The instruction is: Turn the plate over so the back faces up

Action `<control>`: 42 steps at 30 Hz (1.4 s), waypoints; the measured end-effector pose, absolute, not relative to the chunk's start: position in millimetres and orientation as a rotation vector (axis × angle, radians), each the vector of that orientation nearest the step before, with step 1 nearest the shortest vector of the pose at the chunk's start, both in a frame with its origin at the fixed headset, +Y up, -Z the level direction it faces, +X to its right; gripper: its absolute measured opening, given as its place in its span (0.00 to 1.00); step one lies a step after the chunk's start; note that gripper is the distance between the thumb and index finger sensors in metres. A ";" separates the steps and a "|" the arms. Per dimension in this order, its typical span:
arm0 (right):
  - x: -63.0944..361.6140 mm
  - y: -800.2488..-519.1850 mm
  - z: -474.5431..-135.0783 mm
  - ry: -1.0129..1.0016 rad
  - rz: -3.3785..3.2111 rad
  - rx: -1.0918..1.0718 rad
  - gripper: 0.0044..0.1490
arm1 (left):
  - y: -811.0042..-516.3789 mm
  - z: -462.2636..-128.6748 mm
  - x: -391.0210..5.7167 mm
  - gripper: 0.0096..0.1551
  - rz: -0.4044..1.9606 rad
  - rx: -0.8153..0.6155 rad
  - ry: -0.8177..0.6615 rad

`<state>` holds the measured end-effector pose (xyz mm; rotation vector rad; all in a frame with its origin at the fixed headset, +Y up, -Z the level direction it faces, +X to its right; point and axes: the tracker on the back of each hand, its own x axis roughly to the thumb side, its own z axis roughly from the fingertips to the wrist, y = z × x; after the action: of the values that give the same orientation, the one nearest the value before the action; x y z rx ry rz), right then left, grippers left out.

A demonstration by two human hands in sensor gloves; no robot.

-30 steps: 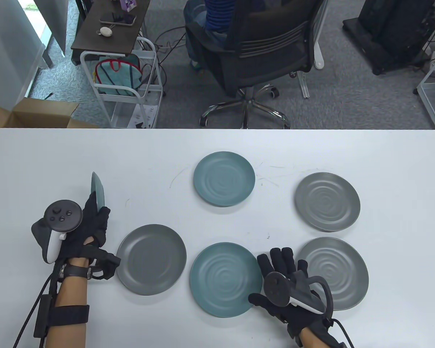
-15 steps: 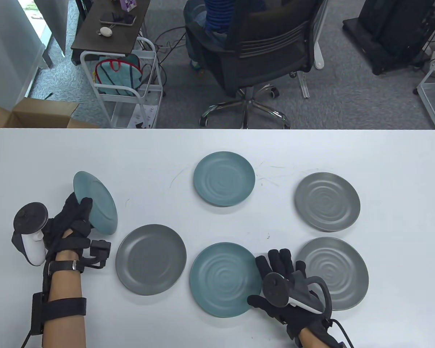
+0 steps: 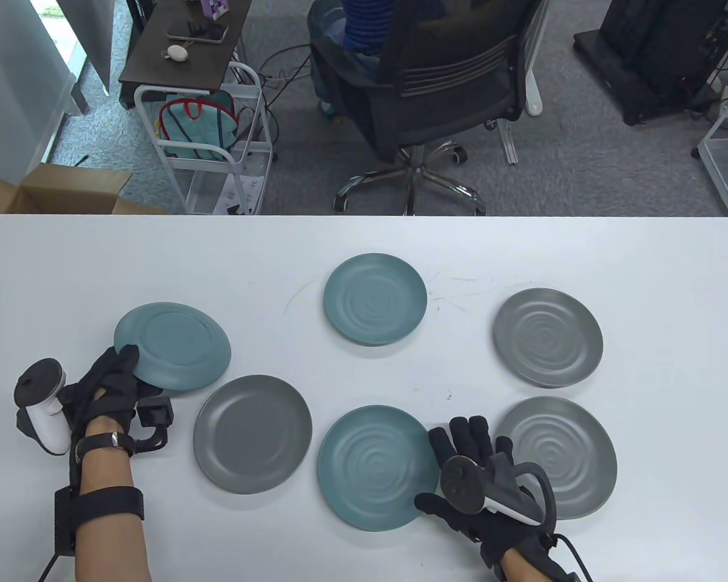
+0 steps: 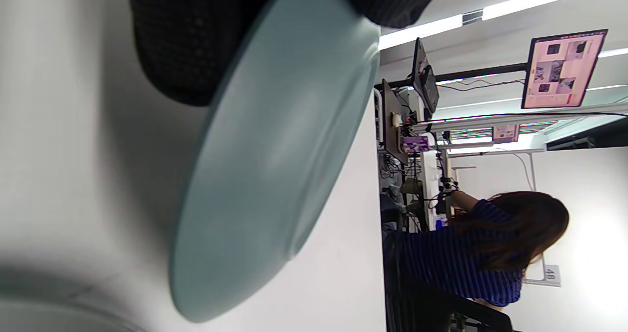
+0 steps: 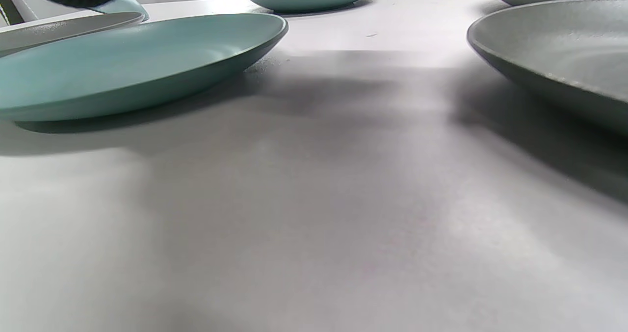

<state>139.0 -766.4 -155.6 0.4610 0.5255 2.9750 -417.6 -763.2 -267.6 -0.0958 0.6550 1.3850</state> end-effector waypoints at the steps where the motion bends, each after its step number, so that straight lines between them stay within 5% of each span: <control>1: 138.9 -766.3 -155.6 0.525 2.976 0.461 0.63 | -765.1 -267.0 -418.5 0.38 1.368 -0.101 0.670; 18: 139.1 -766.2 -156.0 0.525 2.981 0.456 0.63 | -781.9 -267.3 -424.6 0.40 1.008 -0.185 0.804; 42: 138.9 -766.0 -156.5 0.527 2.981 0.459 0.63 | -769.5 -280.9 -410.7 0.37 0.505 -0.300 0.799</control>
<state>138.9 -766.0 -156.5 0.4594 0.5268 2.9814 -410.7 -769.5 -280.9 -0.3003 0.7990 0.5053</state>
